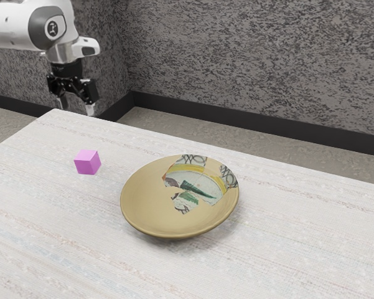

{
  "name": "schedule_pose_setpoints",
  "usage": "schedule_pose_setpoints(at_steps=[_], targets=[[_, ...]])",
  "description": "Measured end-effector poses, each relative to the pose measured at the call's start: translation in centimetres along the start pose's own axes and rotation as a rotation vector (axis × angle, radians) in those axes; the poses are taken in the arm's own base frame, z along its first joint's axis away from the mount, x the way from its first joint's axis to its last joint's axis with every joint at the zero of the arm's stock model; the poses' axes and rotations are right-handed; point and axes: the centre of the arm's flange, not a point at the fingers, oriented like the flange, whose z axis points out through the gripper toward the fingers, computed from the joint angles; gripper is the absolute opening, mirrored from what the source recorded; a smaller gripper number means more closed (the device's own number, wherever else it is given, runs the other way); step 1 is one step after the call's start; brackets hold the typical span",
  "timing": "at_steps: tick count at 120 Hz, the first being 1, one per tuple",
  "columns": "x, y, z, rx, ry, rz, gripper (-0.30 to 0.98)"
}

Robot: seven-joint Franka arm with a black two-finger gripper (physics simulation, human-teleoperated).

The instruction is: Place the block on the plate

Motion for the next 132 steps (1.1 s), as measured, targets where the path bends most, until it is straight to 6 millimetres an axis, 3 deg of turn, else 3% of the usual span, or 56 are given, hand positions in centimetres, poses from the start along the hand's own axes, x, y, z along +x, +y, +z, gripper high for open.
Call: schedule_pose_setpoints(at_steps=[10, 35, 45, 58, 76, 100, 132], targets=[[0.8, -3.2, 2.6, -0.012, -0.014, -0.071, 0.69], [4.8, -8.4, 9.3, 0.002, -0.016, -0.174, 0.69], [7.6, -9.8, 11.9, 0.018, 0.002, -0.194, 0.69], [8.9, -11.5, 16.5, 0.017, -0.017, -0.225, 0.69], [11.0, -12.7, 20.7, 0.000, 0.003, -0.240, 0.69], [11.0, -15.1, 24.5, 0.001, -0.004, -0.280, 0.69], [11.9, -14.8, 28.9, -0.002, 0.013, -0.284, 0.69]])
